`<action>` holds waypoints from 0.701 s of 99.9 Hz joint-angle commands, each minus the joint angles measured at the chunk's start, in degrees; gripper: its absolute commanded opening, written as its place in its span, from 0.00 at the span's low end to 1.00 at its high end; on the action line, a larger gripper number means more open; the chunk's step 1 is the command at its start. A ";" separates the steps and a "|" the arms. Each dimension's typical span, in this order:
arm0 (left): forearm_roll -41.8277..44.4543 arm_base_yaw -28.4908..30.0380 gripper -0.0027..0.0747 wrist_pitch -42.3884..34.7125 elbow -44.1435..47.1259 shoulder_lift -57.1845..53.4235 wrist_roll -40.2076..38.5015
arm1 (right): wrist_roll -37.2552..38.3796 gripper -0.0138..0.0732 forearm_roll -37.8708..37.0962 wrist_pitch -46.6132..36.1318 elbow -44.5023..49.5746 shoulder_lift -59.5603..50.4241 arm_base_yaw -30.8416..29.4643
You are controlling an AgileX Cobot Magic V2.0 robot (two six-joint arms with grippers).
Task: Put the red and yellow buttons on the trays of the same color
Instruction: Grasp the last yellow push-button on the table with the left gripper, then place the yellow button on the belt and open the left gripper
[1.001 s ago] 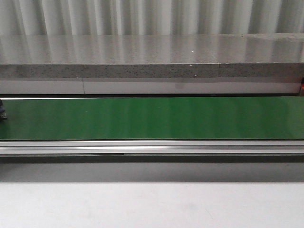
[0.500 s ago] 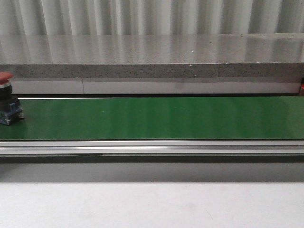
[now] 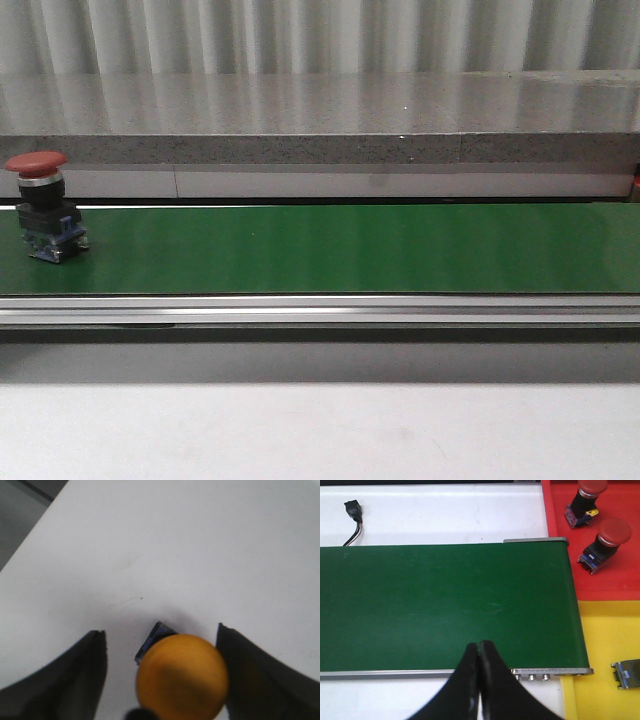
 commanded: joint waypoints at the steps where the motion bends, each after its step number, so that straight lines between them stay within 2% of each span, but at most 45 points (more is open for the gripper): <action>1: -0.54 0.09 0.37 -1.58 -2.36 -3.12 -0.01 | -0.39 0.08 0.00 -3.29 -1.67 -0.86 0.16; 11: -0.54 0.09 0.17 -0.06 -3.12 -3.37 -0.01 | -0.39 0.08 0.00 -3.29 -1.67 -0.86 0.16; 24: -0.54 -0.22 0.01 2.08 -3.34 -5.80 -0.01 | -0.39 0.08 0.00 -3.29 -1.67 -0.86 0.16; 49: -0.76 -1.65 0.01 8.29 -3.08 -14.51 -0.01 | -0.39 0.08 0.00 -3.29 -1.67 -0.86 0.16; 70: -0.76 -5.51 0.01 8.97 2.79 -24.89 1.22 | -0.39 0.08 0.00 -3.29 -1.67 -0.86 0.16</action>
